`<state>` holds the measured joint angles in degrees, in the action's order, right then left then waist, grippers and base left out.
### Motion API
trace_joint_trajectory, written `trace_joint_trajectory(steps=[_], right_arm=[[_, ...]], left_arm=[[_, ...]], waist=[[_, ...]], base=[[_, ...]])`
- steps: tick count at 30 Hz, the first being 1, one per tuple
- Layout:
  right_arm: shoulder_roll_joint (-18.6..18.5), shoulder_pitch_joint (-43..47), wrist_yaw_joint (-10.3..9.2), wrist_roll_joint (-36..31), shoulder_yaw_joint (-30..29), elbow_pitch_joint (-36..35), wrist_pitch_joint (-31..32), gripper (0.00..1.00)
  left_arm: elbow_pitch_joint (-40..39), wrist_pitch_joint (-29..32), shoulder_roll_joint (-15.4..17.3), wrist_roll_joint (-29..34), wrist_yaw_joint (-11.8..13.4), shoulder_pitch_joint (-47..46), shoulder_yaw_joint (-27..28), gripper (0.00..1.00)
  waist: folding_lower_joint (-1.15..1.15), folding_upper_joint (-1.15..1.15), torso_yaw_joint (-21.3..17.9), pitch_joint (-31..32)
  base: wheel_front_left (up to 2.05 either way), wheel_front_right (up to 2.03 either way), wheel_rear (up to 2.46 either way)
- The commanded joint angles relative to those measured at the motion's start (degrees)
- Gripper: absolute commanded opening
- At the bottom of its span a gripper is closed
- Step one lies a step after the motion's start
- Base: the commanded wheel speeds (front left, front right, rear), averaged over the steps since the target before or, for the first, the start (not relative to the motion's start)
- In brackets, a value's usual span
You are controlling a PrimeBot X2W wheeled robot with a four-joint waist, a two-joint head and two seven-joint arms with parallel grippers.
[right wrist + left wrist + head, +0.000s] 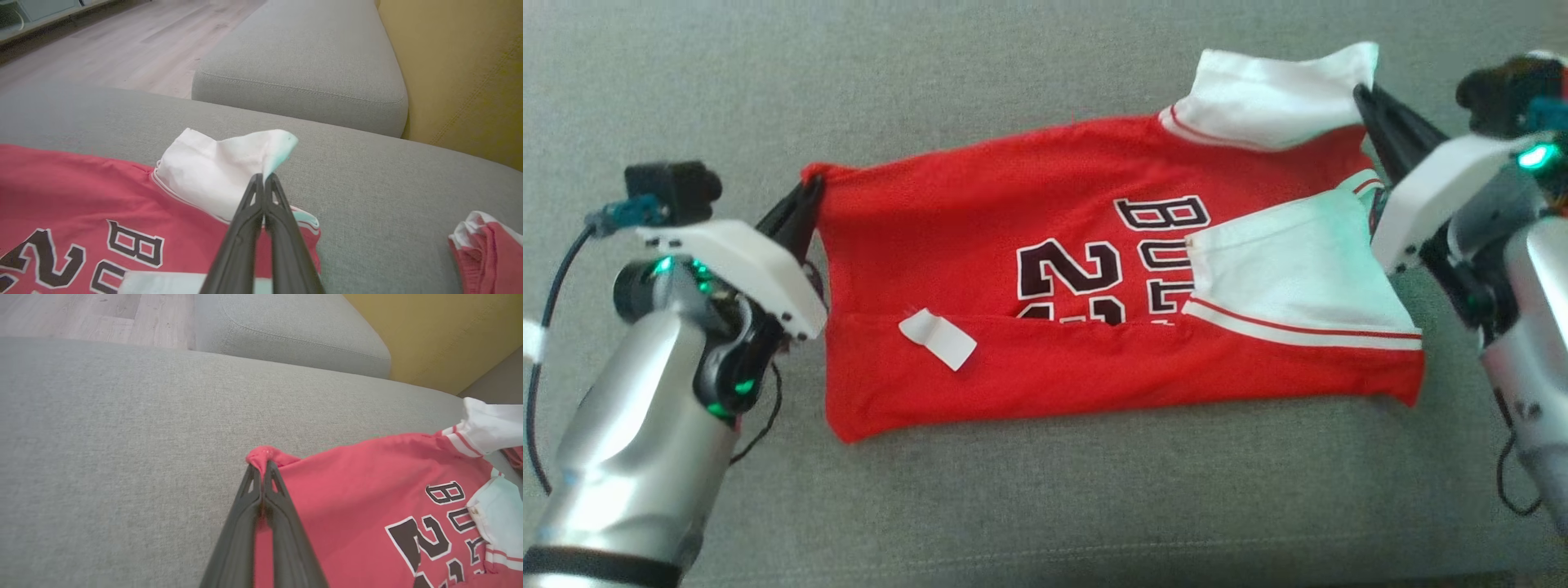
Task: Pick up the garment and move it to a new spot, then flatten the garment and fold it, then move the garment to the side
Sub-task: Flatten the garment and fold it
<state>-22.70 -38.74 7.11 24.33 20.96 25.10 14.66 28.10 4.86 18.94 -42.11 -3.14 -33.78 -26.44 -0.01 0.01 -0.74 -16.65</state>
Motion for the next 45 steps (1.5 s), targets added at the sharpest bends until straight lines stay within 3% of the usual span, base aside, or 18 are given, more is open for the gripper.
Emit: trace_joint_trajectory(steps=[1, 9, 15, 27, 29, 30, 31, 32, 33, 34, 45], right_arm=[[-0.93, 1.88, 0.37, 0.9, -0.4, -3.72, -0.74, 0.0], [-0.56, 10.53, 0.37, -0.89, -1.6, -10.19, -1.61, 0.0], [1.88, 15.12, 0.37, -2.33, -3.76, -9.63, -4.16, 0.0], [3.38, 19.77, 0.37, -4.78, -6.42, -8.88, -7.02, 0.0], [3.76, 20.32, 0.37, -5.18, -6.61, -8.69, -7.59, 0.17], [4.05, 20.65, 0.37, -5.28, -6.84, -8.63, -7.88, 0.41], [4.3, 21.0, 0.37, -5.35, -7.06, -8.58, -8.25, 0.7], [4.57, 21.44, 0.37, -5.3, -7.34, -8.48, -8.56, 0.98], [4.79, 21.89, 0.37, -5.21, -7.61, -8.38, -8.91, 1.0], [4.94, 22.37, 0.37, -5.18, -7.87, -8.32, -9.31, 1.0], [5.74, 28.07, 0.37, -5.47, -12.21, -10.6, -10.95, 1.0]], left_arm=[[-2.1, -0.74, 2.88, -0.56, 0.49, -0.61, 3.1, 0.0], [-4.51, -4.29, 3.95, -1.69, 1.51, 4.92, 4.84, 0.0], [-8.3, -8.77, 3.68, -1.85, 2.15, 10.54, 5.39, 0.0], [-9.53, -12.94, 1.02, -3.36, 2.79, 16.52, 5.42, 0.0], [-9.76, -13.85, 0.69, -3.22, 2.86, 17.2, 5.29, 0.0], [-9.95, -14.39, 0.5, -3.19, 2.86, 17.61, 5.26, 0.0], [-10.26, -15.13, 0.36, -3.05, 2.82, 18.01, 5.28, 0.11], [-10.59, -15.79, 0.29, -2.78, 2.85, 18.47, 5.26, 0.4], [-10.98, -16.28, 0.22, -2.5, 2.87, 18.98, 5.15, 0.78], [-11.46, -16.71, 0.15, -2.22, 2.78, 19.52, 4.98, 1.0], [-18.34, -16.43, 1.22, -1.99, 3.04, 27.05, 3.09, 1.0]], waist=[[0.01, -0.01, -0.38, 0.91], [0.01, -0.01, -1.6, 2.89], [0.01, -0.01, -1.35, 3.81], [0.01, -0.01, -0.93, 4.27], [0.01, -0.01, -1.01, 4.3], [0.01, -0.01, -1.06, 4.32], [0.01, -0.01, -1.08, 4.35], [0.01, -0.01, -1.08, 4.37], [0.01, -0.01, -1.07, 4.41], [0.01, -0.01, -1.03, 4.46], [0.01, -0.01, -0.77, 5.46]], base=[[0.0, 0.0, 0.0], [0.0, 0.0, 0.0], [0.0, 0.0, 0.0], [0.0, 0.0, 0.0], [0.0, 0.0, 0.0], [0.0, 0.0, 0.0], [0.0, 0.0, 0.0], [0.0, 0.0, 0.0], [0.0, 0.0, 0.0], [0.0, 0.0, 0.0], [0.0, 0.0, 0.0]])
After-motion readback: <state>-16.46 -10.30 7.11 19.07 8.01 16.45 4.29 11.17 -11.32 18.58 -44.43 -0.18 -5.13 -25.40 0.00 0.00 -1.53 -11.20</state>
